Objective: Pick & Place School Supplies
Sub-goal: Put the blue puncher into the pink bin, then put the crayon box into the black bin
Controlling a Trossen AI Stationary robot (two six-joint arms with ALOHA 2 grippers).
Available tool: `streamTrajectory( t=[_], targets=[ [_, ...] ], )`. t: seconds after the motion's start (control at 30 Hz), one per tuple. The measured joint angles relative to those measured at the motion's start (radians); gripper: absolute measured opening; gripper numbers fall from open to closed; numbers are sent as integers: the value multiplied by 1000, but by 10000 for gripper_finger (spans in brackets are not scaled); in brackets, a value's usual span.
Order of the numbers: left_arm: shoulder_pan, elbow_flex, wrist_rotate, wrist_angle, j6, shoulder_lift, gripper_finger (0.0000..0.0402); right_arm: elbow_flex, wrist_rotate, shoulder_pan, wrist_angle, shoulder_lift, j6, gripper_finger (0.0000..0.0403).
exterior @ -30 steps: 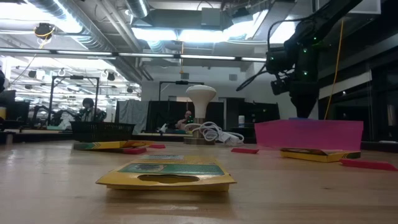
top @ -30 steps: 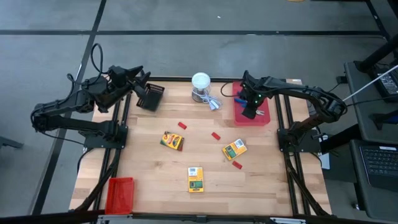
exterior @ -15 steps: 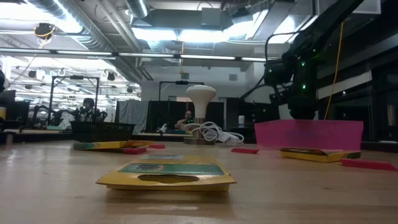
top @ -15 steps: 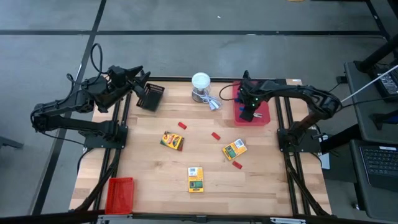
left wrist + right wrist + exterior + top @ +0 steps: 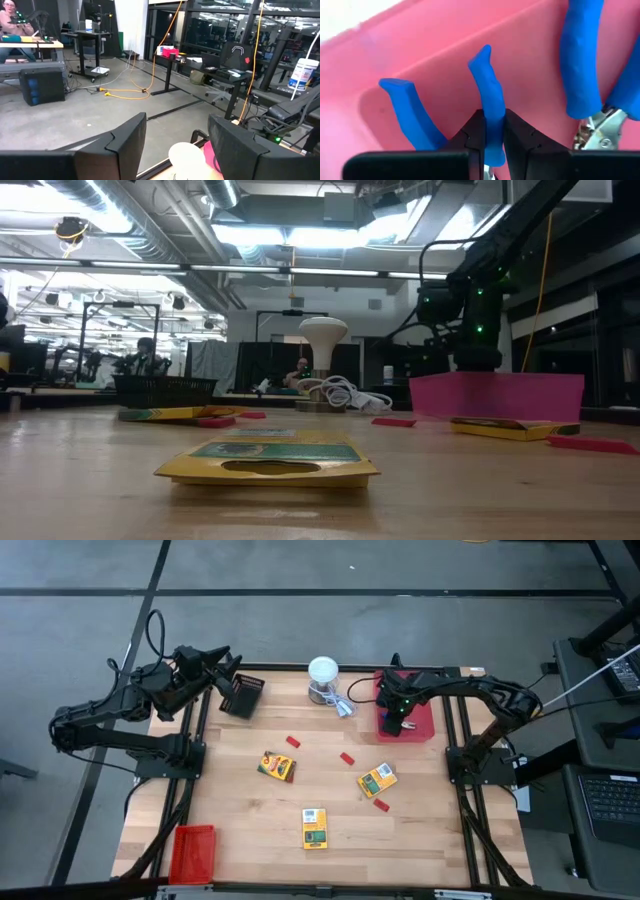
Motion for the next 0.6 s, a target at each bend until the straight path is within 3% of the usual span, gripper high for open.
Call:
streamTrajectory(
  t=[0.07, 0.27, 0.37, 0.6],
  targets=[
    [0, 0, 0, 0, 0, 0, 210, 0, -2, 0, 4, 0, 17, 53],
    [0, 0, 0, -1, 7, 0, 210, 0, 52, -1, 18, 0, 95, 178],
    [0, 0, 0, -1, 9, 0, 210, 0, 50, -1, 17, 0, 139, 220],
    [0, 0, 0, -3, 26, 0, 210, 0, 46, -1, 13, -75, 212, 244]
  ],
)
